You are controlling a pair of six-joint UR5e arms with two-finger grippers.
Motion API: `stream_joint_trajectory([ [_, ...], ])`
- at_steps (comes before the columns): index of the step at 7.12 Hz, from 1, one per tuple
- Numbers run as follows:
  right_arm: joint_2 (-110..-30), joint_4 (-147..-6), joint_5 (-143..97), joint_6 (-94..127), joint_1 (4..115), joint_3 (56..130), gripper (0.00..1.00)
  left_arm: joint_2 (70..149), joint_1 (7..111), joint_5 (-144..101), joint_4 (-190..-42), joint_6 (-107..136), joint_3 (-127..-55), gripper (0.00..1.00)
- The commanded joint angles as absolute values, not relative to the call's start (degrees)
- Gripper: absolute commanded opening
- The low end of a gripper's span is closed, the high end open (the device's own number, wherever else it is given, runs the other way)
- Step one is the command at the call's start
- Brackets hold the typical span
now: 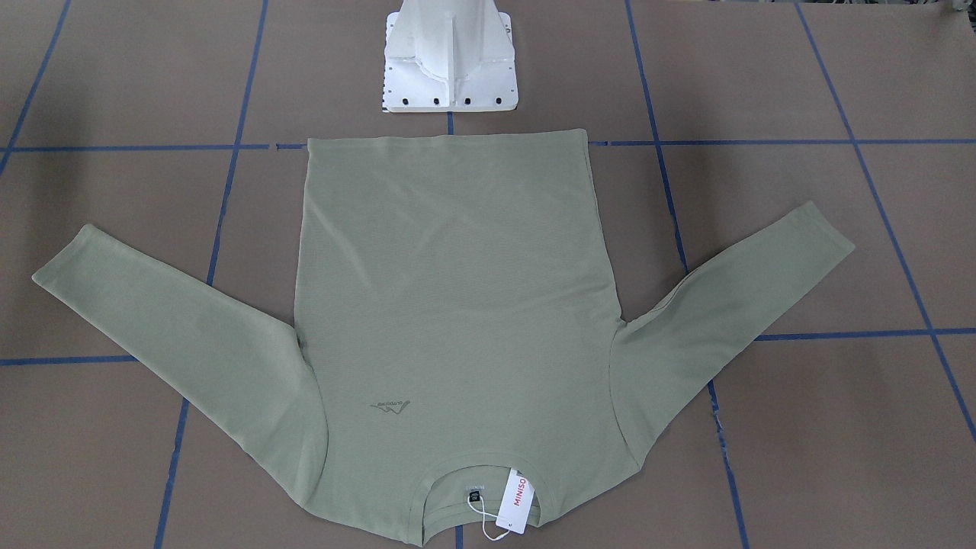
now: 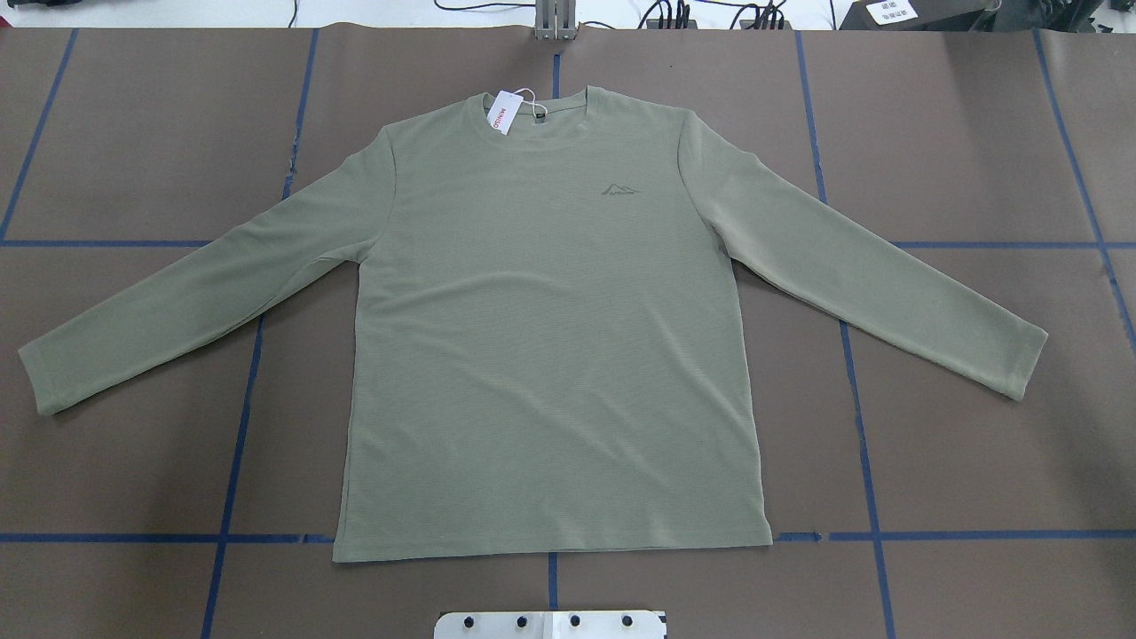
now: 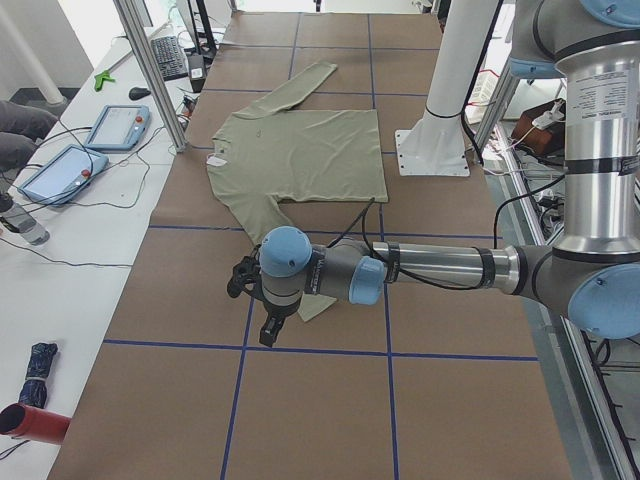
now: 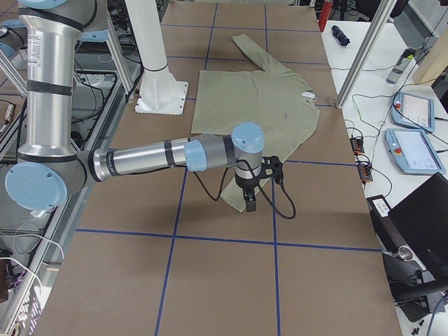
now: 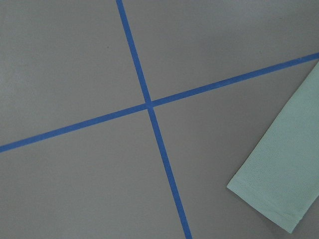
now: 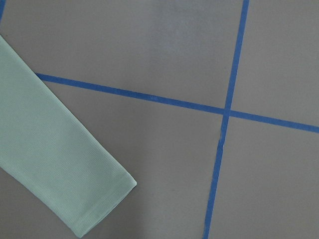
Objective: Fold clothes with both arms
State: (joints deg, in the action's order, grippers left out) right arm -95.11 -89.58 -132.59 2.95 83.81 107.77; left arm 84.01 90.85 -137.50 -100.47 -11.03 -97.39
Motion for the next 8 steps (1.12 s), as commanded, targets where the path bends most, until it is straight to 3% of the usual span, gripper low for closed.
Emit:
stream_joint_trajectory([
  [1, -93.96, -89.56, -132.80, 2.90, 83.85, 108.45, 1.00, 85.32, 91.58, -137.03, -103.34, -11.07, -96.94, 1.00],
  [5, -99.91, -70.63, -135.79, 9.17, 82.89, 107.14, 1.00, 87.63, 92.46, -137.20, -113.55, -11.07, -96.77, 1.00],
  [8, -106.23, -49.21, -123.90, 39.54, 68.27, 105.91, 0.97, 87.63, 92.46, -137.37, -113.55, -11.07, -97.29, 1.00],
])
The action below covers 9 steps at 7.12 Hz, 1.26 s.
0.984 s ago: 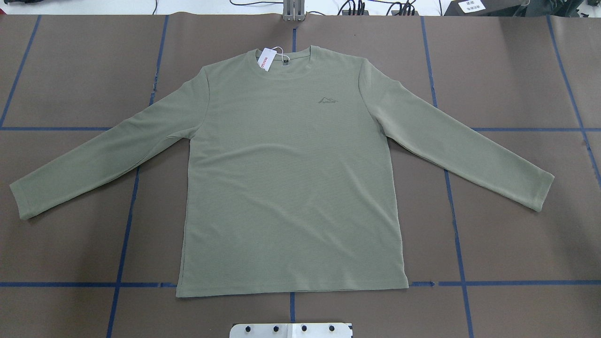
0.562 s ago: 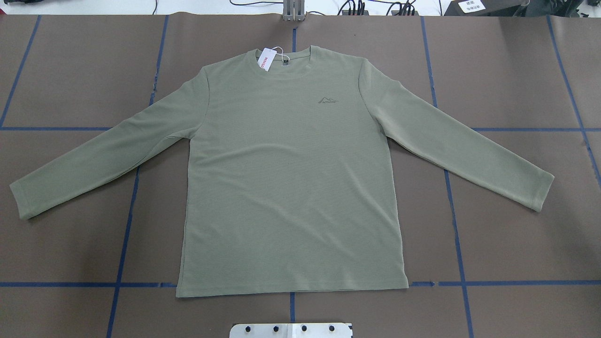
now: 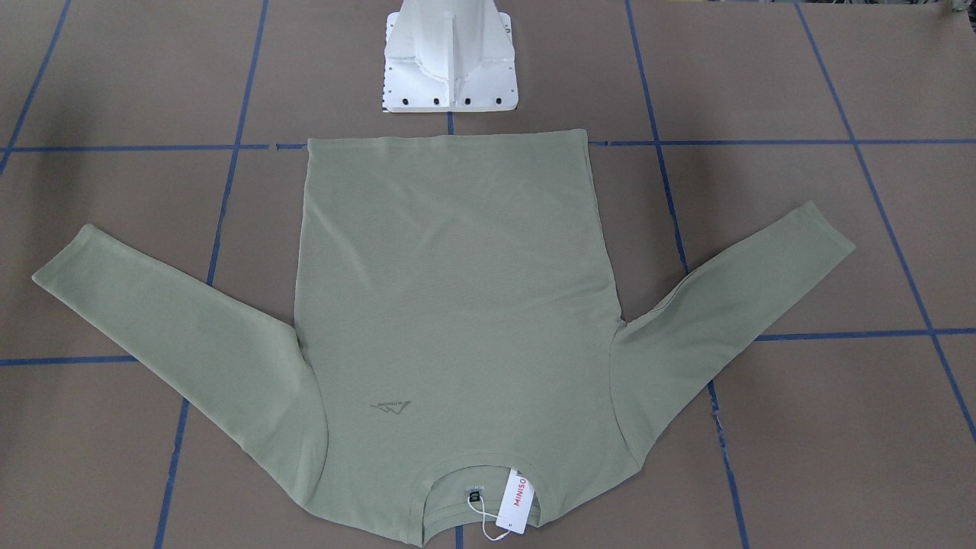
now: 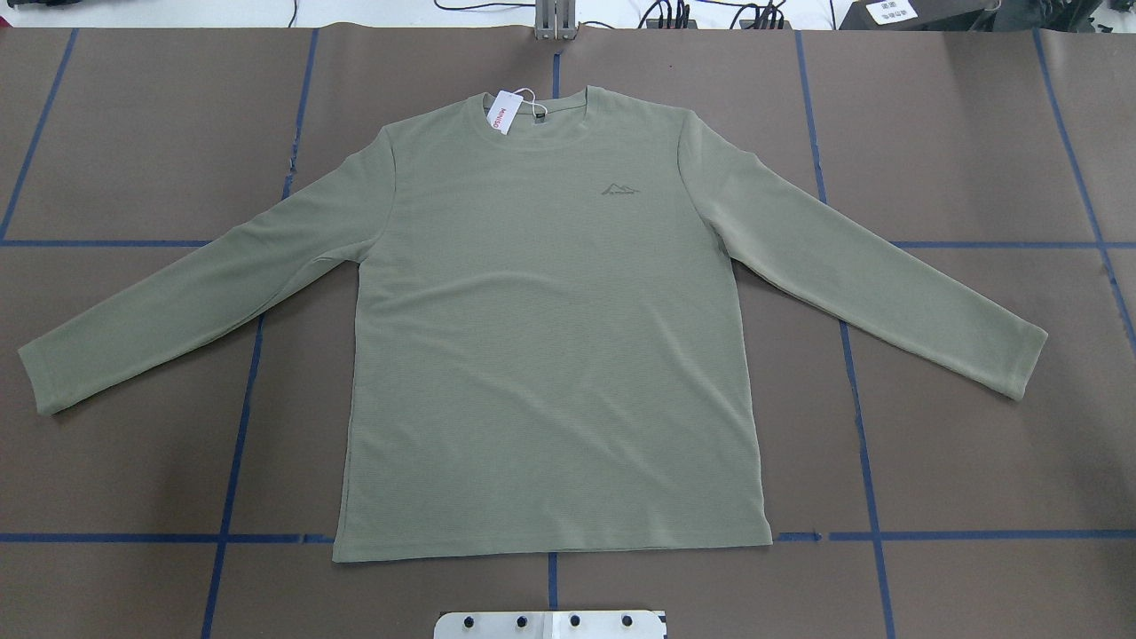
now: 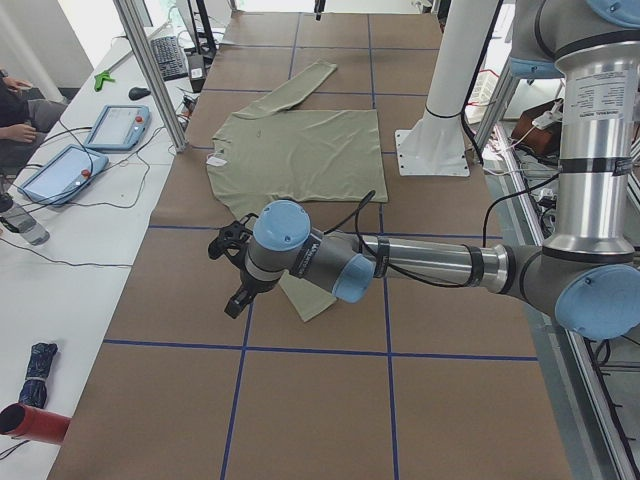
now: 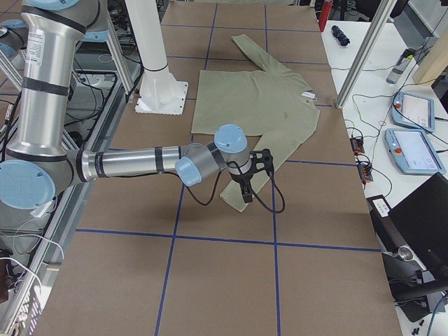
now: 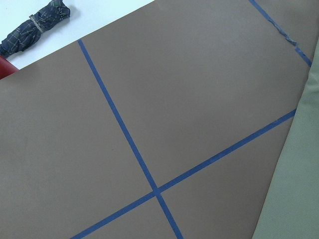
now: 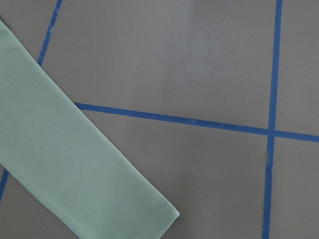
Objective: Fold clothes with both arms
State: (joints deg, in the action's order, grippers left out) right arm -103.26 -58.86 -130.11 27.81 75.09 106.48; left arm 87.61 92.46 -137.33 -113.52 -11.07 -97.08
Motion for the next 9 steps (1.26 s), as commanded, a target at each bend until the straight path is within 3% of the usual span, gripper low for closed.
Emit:
stream_joint_trajectory([
  [1, -106.43, -42.69, -121.49, 45.47, 63.85, 102.60, 0.82, 87.63, 92.46, -137.37, -113.55, -11.16, -97.47, 1.00],
  [2, -104.78, -37.67, -120.07, 45.87, 62.07, 97.44, 0.72, 87.54, 92.55, -137.37, -113.55, -11.25, -97.64, 1.00],
  [4, -98.38, -36.21, -119.88, 45.88, 60.82, 89.77, 0.71, 87.54, 92.55, -137.46, -113.64, -11.34, -97.73, 1.00],
  [9, -98.79, -34.63, -119.97, 48.96, 56.78, 86.84, 0.74, 87.54, 92.55, -137.46, -113.64, -11.43, -98.00, 1.00],
])
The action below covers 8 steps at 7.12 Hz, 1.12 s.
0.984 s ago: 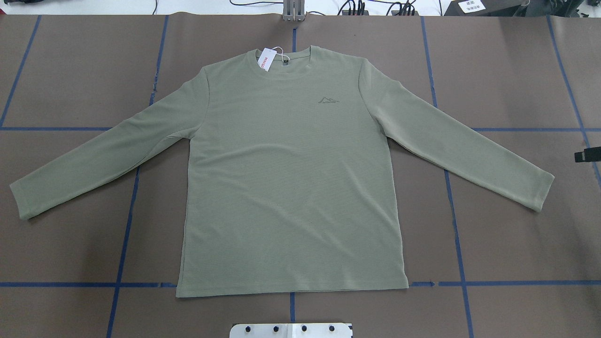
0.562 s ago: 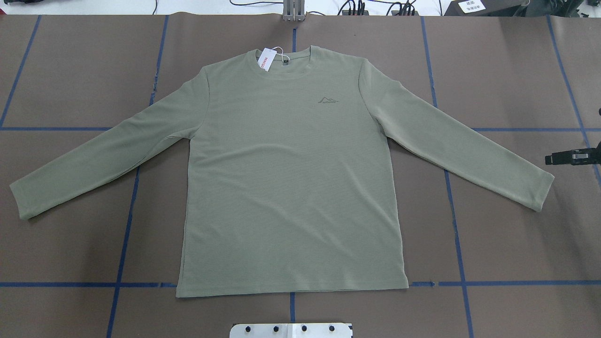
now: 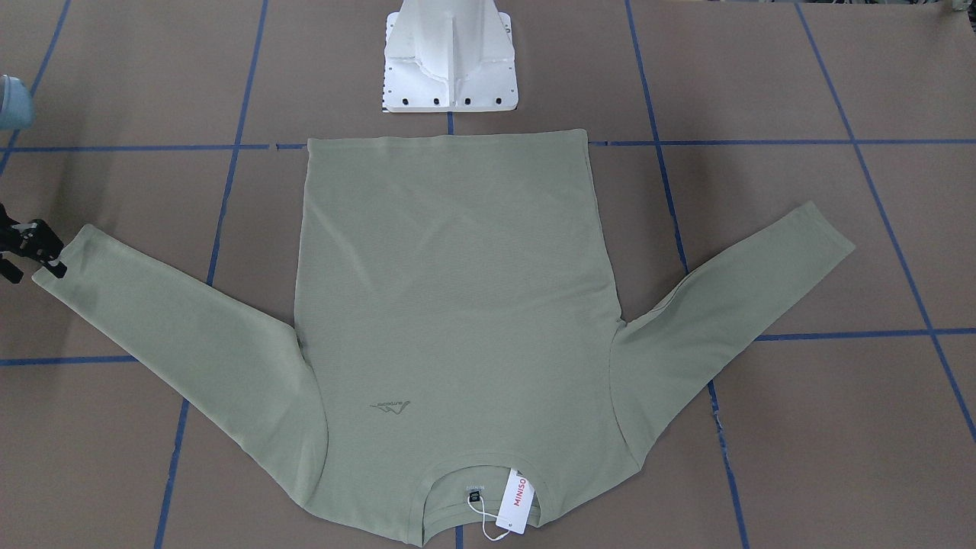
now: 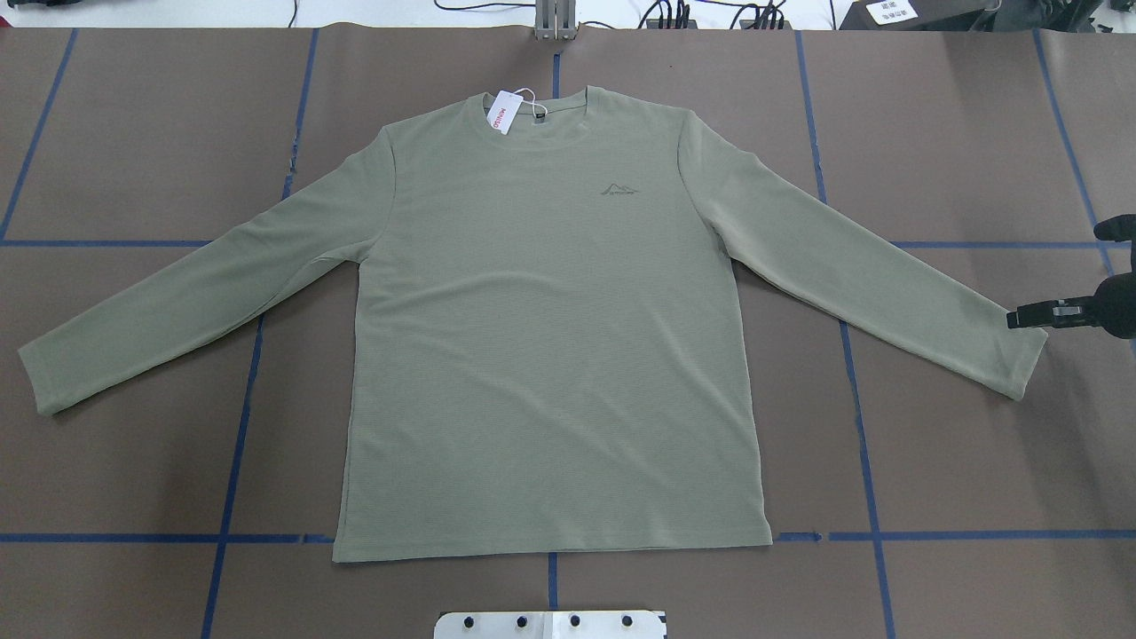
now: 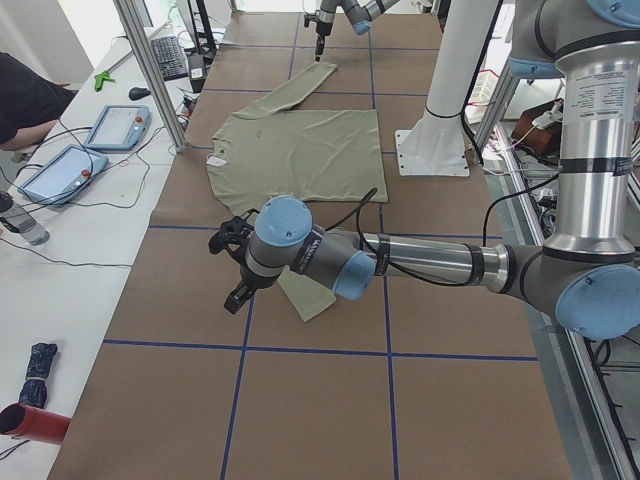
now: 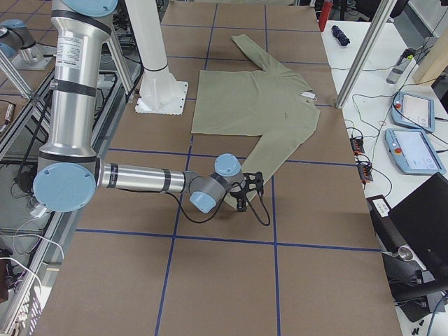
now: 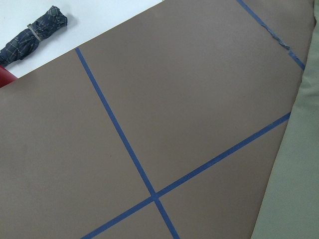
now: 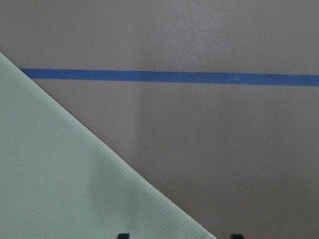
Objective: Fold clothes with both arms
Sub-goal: 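Lower the right gripper to the sleeve cuff nearest it and grasp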
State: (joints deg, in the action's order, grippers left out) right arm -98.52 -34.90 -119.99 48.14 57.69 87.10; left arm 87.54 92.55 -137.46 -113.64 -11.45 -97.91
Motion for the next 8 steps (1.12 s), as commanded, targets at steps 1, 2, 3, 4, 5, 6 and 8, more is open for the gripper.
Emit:
stream_joint_trajectory([
  [1, -99.05, -33.50, -119.88, 49.04, 56.52, 86.75, 0.73, 87.54, 92.55, -137.46, -113.64, -11.43, -97.91, 1.00],
  [2, -99.14, -33.40, -119.80, 49.04, 56.17, 86.31, 0.73, 87.54, 92.55, -137.46, -113.64, -11.43, -97.91, 1.00],
  [3, -99.14, -33.40, -119.53, 48.96, 56.16, 86.31, 0.73, 87.54, 92.55, -137.46, -113.64, -11.43, -97.91, 1.00],
  [4, -99.49, -33.31, -119.27, 48.87, 56.16, 86.22, 0.72, 87.54, 92.55, -137.46, -113.64, -11.43, -97.91, 1.00],
  [5, -99.49, -33.31, -119.27, 48.69, 56.16, 85.87, 0.72, 87.54, 92.64, -137.46, -113.64, -11.43, -97.91, 1.00],
  [6, -99.49, -33.31, -119.27, 48.52, 56.16, 85.43, 0.72, 87.54, 92.55, -137.46, -113.64, -11.51, -98.00, 1.00],
  [8, -99.32, -33.31, -119.18, 48.34, 56.07, 84.99, 0.72, 87.54, 92.55, -137.46, -113.64, -11.51, -98.00, 1.00],
])
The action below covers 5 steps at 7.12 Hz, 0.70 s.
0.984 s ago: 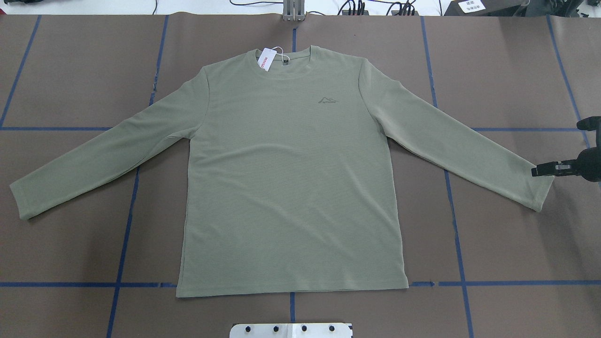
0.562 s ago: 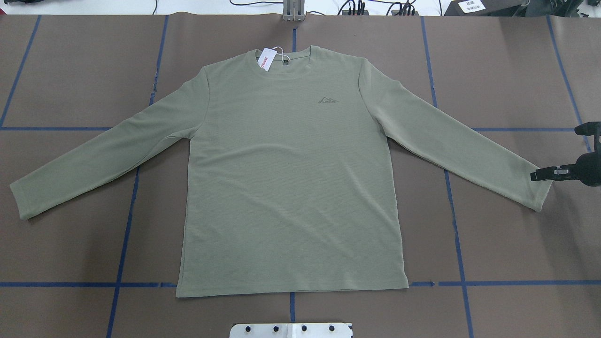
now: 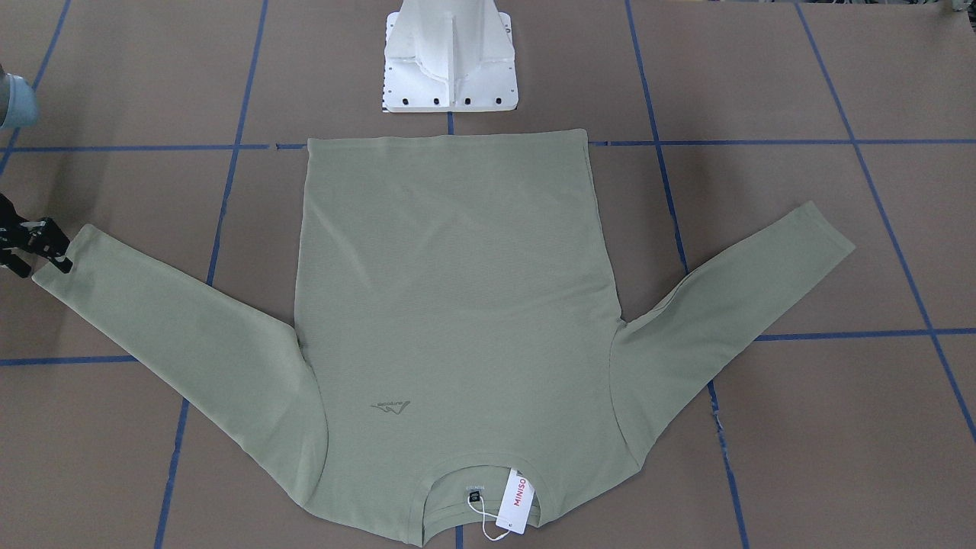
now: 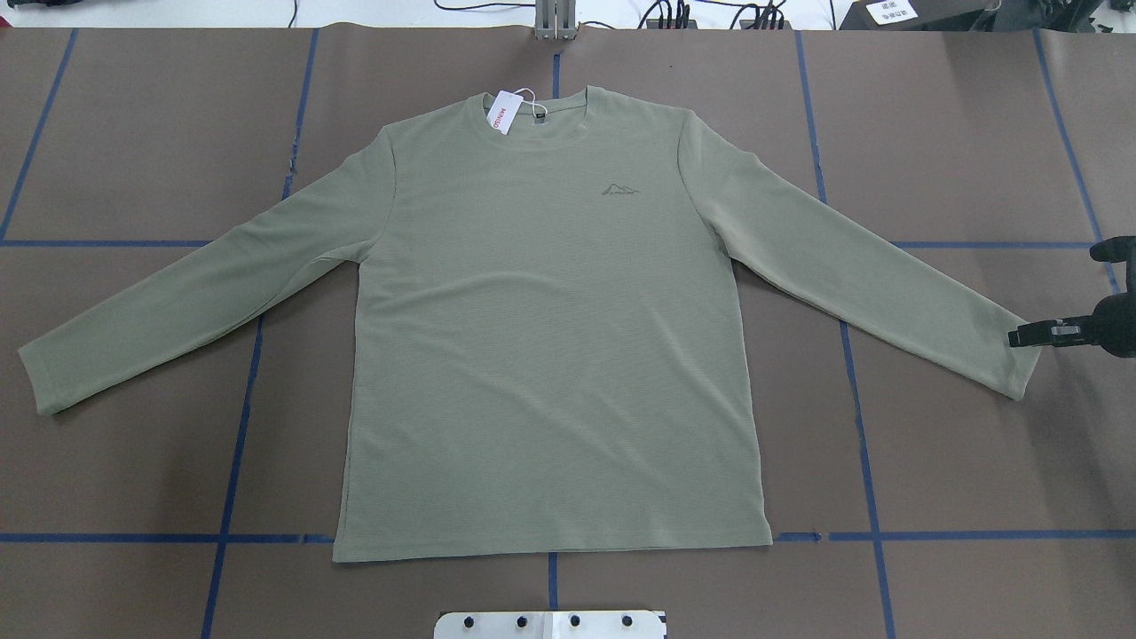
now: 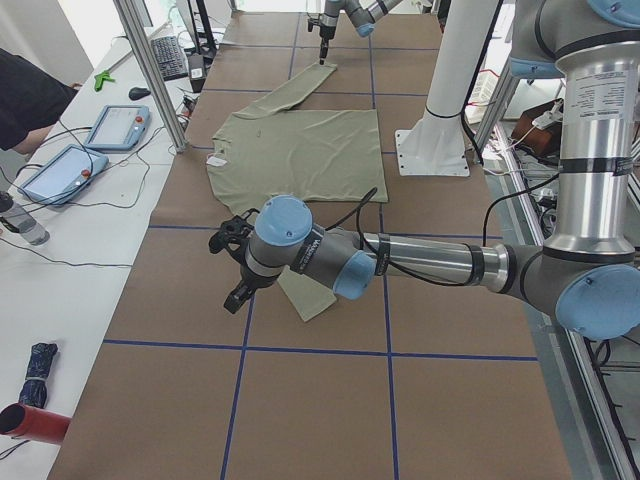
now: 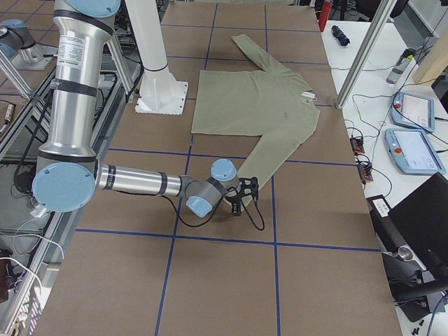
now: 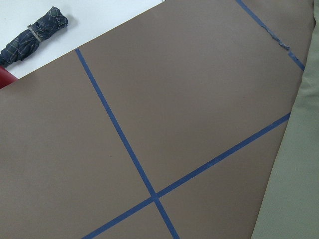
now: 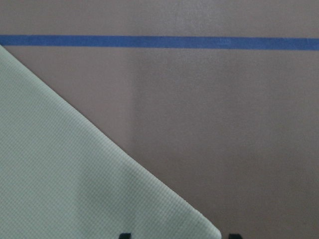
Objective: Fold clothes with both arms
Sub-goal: 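Lower the right gripper to the sleeve cuff nearest it and grasp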
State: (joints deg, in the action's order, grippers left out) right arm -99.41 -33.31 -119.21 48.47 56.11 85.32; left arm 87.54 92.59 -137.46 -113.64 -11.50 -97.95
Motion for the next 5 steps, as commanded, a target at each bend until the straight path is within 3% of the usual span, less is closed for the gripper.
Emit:
stream_joint_trajectory([
  [1, -99.14, -33.31, -119.27, 48.34, 56.07, 84.82, 0.70, 87.54, 92.64, -137.46, -113.64, -11.51, -98.00, 1.00],
  [2, -99.05, -33.31, -118.92, 48.34, 56.07, 84.81, 0.54, 87.54, 92.64, -137.46, -113.64, -11.51, -98.00, 1.00],
  [4, -98.88, -33.22, -118.74, 48.78, 56.07, 85.16, 0.00, 87.45, 92.64, -137.46, -113.64, -11.51, -98.00, 1.00],
  [5, -98.70, -33.40, -119.00, 48.95, 56.16, 86.47, 0.00, 87.54, 92.64, -137.46, -113.64, -11.51, -97.91, 1.00],
])
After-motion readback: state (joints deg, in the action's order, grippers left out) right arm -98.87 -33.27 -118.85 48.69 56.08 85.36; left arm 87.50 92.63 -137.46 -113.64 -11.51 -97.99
